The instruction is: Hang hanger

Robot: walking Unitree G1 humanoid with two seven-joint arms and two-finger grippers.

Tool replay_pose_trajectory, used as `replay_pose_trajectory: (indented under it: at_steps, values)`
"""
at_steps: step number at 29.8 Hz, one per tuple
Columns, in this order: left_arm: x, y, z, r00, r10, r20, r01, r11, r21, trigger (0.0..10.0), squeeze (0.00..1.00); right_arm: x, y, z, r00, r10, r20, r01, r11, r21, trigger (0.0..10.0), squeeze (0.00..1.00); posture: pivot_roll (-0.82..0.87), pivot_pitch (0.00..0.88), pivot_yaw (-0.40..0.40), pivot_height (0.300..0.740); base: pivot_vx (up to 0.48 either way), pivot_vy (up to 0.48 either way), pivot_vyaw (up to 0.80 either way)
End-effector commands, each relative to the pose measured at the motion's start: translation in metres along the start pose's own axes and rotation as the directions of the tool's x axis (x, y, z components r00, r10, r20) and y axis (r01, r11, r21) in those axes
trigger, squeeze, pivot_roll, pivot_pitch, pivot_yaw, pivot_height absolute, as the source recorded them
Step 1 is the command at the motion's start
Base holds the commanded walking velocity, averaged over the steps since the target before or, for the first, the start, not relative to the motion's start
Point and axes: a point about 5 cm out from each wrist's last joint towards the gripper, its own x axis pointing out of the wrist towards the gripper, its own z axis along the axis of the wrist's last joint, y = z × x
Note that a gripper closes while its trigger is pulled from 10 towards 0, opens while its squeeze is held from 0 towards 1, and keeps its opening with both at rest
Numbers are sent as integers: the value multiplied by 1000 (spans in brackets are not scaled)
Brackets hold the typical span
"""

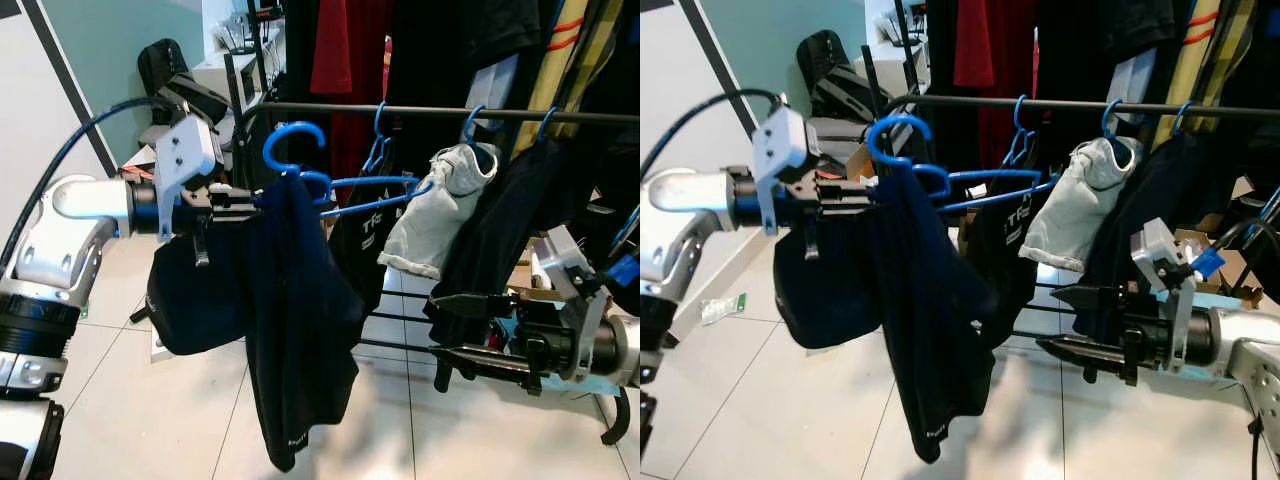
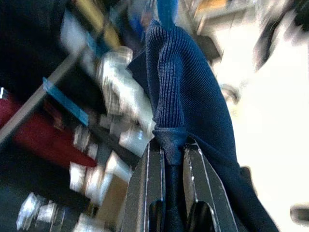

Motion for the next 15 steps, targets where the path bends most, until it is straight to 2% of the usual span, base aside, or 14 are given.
replay_pose_trajectory:
  at_steps: [1, 2, 3, 4, 5, 6, 7, 10, 12, 14, 15]
  values:
    - [-2, 5, 25, 992, -23, 120, 15, 997, 72, 0, 0, -1, -7, -5, 997, -61, 45, 59, 998, 34, 10000, 0, -107, 0, 67, 740, 0, 0, 0]
    - [-3, 5, 32, 985, -40, 171, 25, 996, 90, 0, 0, 1, -14, -6, 988, -99, 122, 88, 992, 91, 10000, 0, -104, 0, 66, 740, 0, 0, 0]
    - [-3, 5, 32, 985, -40, 171, 25, 996, 90, 0, 0, 1, -14, -6, 988, -99, 122, 88, 992, 91, 10000, 0, -104, 0, 66, 740, 0, 0, 0]
    - [-3, 6, 36, 979, -56, 197, 36, 994, 104, 0, 0, 0, -18, -3, 970, -127, 206, 100, 985, 137, 10000, 0, -101, 0, 66, 740, 0, 0, 0]
    - [-3, 6, 36, 979, -56, 197, 36, 994, 104, 0, 0, 0, -18, -3, 970, -127, 206, 100, 985, 137, 10000, 0, -101, 0, 66, 740, 0, 0, 0]
    - [-3, 5, 37, 977, -72, 202, 50, 992, 113, 0, 0, -2, -24, 2, 939, -169, 299, 115, 975, 191, 10000, 0, -101, 0, 65, 740, 0, 0, 0]
    - [-3, 5, 37, 977, -72, 202, 50, 992, 113, 0, 0, -2, -24, 2, 939, -169, 299, 115, 975, 191, 10000, 0, -101, 0, 65, 740, 0, 0, 0]
    - [-2, 3, 36, 973, -115, 199, 91, 988, 127, 0, 0, -9, -31, 12, 862, -240, 447, 108, 948, 299, 10000, 0, -104, 0, 66, 740, 0, 0, 0]
    - [0, 2, 36, 971, -128, 201, 103, 986, 133, 0, 0, -9, -32, 14, 850, -248, 464, 100, 942, 319, 10000, 0, -104, 0, 66, 740, 0, 0, 0]
    - [2, 1, 37, 968, -142, 207, 114, 983, 143, 0, 0, -5, -32, 15, 858, -241, 454, 90, 940, 329, 10000, 0, -107, 0, 67, 740, 0, 0, 0]
    - [7, -1, 39, 962, -164, 217, 132, 979, 157, 0, 0, 7, -27, 10, 901, -209, 379, 83, 943, 322, 10000, 0, -109, 0, 68, 740, 0, 0, 0]
